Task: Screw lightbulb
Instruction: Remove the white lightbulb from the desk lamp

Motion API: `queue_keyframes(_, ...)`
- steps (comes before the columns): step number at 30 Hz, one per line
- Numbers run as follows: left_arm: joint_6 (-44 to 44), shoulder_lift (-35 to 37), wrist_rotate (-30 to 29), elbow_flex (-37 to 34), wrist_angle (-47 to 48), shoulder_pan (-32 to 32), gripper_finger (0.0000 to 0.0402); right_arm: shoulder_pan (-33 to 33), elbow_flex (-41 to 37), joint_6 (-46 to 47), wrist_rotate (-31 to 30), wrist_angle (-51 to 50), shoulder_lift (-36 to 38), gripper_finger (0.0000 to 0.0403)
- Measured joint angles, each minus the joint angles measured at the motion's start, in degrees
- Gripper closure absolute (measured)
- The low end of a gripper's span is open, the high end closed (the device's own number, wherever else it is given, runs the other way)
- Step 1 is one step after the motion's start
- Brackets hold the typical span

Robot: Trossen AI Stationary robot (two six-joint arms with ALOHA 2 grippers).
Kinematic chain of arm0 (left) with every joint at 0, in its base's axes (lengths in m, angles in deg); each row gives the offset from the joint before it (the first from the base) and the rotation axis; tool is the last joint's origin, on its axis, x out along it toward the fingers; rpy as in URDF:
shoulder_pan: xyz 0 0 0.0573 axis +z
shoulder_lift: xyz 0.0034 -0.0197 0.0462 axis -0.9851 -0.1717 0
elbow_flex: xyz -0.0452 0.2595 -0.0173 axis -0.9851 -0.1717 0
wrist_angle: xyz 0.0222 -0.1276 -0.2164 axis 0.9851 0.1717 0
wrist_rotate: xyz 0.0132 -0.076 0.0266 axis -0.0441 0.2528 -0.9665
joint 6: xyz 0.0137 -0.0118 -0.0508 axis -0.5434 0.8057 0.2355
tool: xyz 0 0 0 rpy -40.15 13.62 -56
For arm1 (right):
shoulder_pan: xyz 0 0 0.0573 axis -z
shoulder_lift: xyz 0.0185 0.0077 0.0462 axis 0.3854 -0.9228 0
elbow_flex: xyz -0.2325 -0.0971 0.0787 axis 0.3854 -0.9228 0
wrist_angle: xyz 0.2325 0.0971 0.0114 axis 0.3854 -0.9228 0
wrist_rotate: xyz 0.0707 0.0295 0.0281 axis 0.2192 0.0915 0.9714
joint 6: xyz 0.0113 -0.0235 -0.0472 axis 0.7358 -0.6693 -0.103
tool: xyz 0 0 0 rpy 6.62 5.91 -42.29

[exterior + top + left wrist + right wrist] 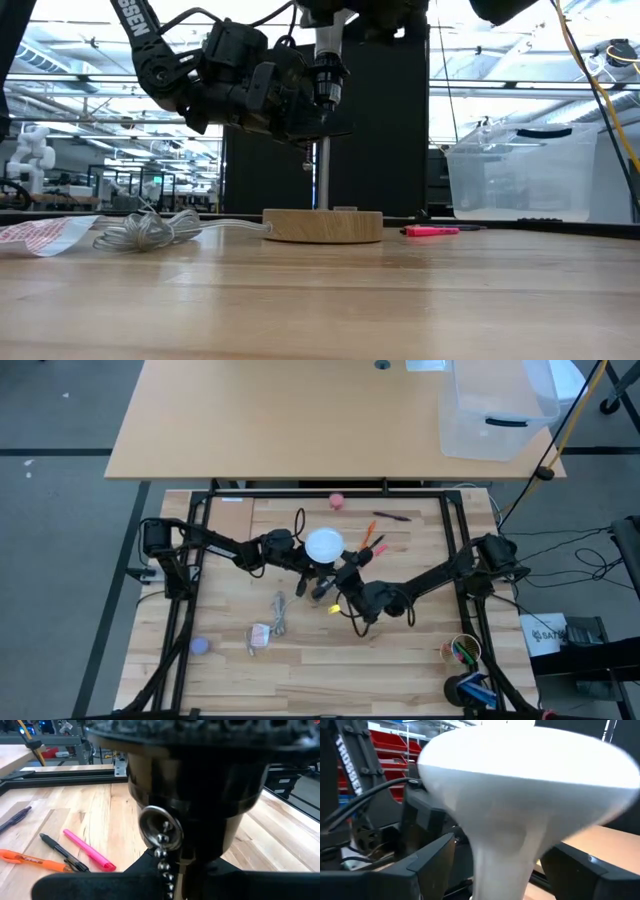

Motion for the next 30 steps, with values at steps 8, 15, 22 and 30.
queue_keyframes(8, -0.4, 0.0, 0.6, 0.0, 0.1, 0.0, 0.0373, 0.4, 0.3, -1.0, 1.7, -0.2, 0.3, 0.0198)
queue_keyframes(15, -0.3, 0.0, 2.1, 0.0, -0.1, 0.0, 0.0373, 0.7, 0.2, -0.6, 3.2, -5.3, 2.1, 0.0233)
queue_keyframes(22, -0.4, 0.1, 6.0, 0.0, 0.5, 0.0, 0.0373, 4.2, 0.2, 9.6, 16.6, -21.2, 7.7, 0.0229)
queue_keyframes(30, -2.3, 0.1, 10.6, 0.1, 1.3, 0.4, 0.0373, 8.4, 0.5, 11.2, 34.2, -34.4, 12.6, 0.0227)
